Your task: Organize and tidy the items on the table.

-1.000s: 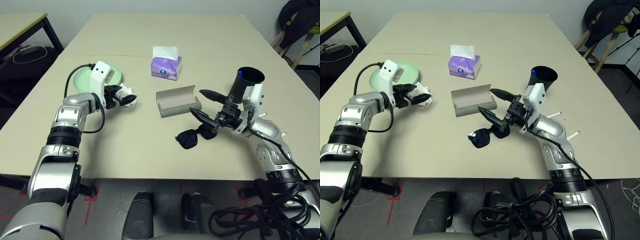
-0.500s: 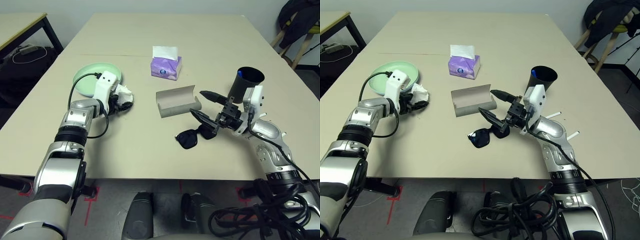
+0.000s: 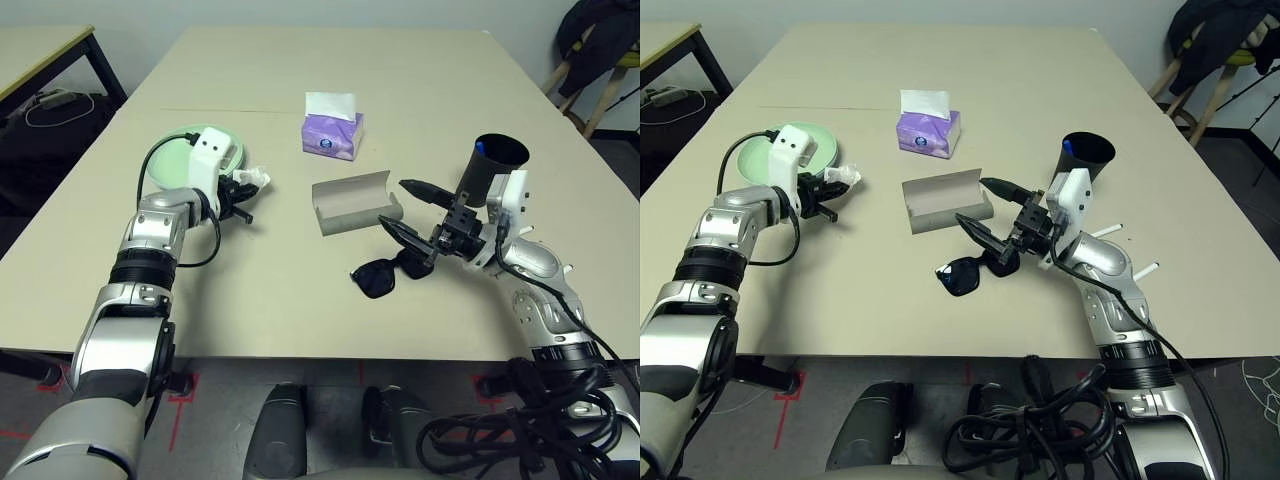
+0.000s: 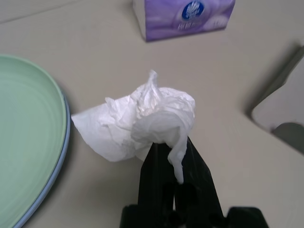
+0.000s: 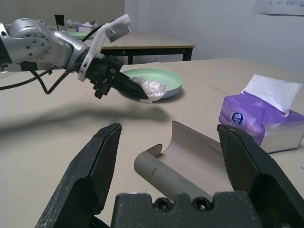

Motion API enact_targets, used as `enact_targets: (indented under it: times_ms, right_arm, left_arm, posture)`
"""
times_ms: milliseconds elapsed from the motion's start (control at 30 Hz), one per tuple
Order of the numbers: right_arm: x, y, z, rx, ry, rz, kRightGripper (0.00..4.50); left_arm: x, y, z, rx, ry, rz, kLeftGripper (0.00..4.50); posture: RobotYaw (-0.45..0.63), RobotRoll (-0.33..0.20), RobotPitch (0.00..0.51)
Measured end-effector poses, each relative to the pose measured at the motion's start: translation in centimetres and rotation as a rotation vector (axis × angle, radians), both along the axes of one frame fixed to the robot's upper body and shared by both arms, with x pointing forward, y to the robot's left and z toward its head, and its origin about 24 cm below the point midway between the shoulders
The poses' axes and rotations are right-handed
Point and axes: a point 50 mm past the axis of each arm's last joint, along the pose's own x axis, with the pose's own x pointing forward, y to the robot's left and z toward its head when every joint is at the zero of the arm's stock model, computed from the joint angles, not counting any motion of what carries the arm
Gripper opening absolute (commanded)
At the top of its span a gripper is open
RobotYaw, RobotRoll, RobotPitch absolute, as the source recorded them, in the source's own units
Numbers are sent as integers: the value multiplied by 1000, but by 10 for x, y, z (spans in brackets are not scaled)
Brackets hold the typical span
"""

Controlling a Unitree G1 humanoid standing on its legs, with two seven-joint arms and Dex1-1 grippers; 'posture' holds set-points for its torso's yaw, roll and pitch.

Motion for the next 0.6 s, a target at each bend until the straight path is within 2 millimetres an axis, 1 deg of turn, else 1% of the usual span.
enact_targets:
  times_ms: [100,200,233,367,467,533,600]
  right_arm:
    - [0,0,0,0,4,0,4500]
    - [0,1,0,2,4,1,4500]
    - [0,1,0,2,3,1,4500]
    - [2,3,3,13,-4,4,4500]
    - [4,3,3,25,-2,-12,4500]
    - [5,2,2,25,2,-25,4500]
    - [7,1,0,20,6,-45,4500]
  left_arm:
    - [-7,1,14,-82,-20,-1,29]
    - [-6,4,31,-141,-89,40,29]
    - [-4,5,36,-154,-109,69,29]
    - [14,12,54,-207,-220,243,29]
    - [27,19,59,-212,-264,396,29]
    - [32,24,56,-191,-274,464,29]
    - [36,26,49,-178,-261,509,29]
  posture:
    - [153,0,93]
    - [159,0,93]
    - [161,0,93]
    - [164,0,91]
    - [159,0,88]
    - [155,0,87]
    - [151,0,86]
